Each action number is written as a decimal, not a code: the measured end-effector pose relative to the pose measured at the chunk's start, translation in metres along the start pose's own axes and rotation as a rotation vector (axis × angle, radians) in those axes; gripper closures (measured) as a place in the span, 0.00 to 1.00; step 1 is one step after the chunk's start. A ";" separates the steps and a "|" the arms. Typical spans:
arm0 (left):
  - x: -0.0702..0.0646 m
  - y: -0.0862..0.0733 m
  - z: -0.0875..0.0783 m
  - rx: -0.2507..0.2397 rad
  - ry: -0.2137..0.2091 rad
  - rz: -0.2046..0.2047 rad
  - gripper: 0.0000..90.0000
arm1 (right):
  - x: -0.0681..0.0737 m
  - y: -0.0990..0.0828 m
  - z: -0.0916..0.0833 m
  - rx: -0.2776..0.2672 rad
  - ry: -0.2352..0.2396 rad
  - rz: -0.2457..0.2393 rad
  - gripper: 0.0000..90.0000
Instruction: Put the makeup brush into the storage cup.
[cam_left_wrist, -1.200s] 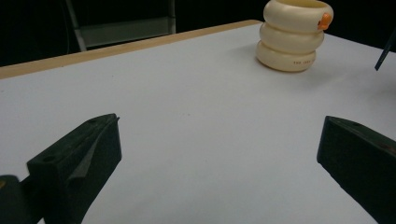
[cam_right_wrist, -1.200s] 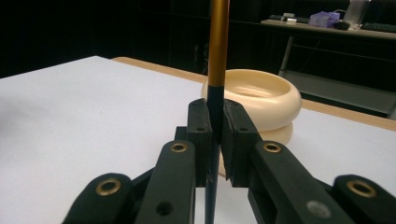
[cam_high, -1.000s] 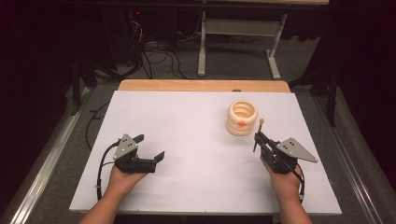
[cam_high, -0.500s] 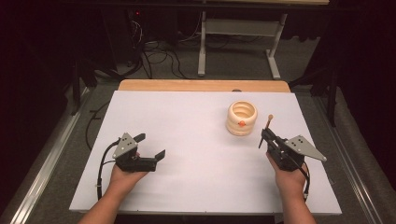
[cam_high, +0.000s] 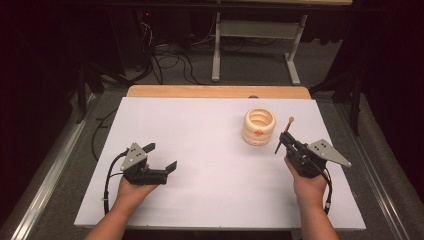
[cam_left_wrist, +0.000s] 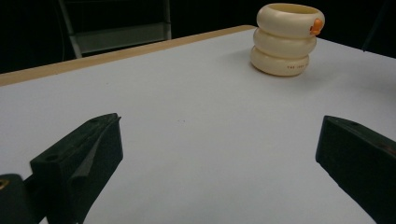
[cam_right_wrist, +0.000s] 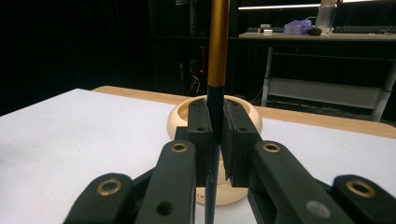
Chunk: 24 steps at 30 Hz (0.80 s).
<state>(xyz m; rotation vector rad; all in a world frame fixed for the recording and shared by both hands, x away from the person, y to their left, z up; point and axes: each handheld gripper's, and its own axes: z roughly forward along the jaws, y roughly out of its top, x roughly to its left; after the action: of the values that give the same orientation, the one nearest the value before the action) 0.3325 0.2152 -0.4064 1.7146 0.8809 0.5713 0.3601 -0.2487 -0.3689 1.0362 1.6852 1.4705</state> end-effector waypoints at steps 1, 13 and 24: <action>0.000 0.000 0.000 -0.004 -0.002 -0.002 0.01 | 0.001 0.001 0.001 0.002 -0.001 0.004 0.95; -0.002 0.002 -0.002 -0.012 -0.026 -0.001 0.01 | 0.006 0.010 0.006 -0.008 -0.005 -0.005 0.95; -0.005 0.001 0.000 0.002 -0.027 0.014 0.02 | 0.008 0.020 0.010 -0.020 0.001 -0.017 0.95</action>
<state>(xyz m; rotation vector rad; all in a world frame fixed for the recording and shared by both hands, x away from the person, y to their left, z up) 0.3297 0.2117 -0.4052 1.7275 0.8518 0.5558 0.3682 -0.2356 -0.3507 1.0082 1.6731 1.4744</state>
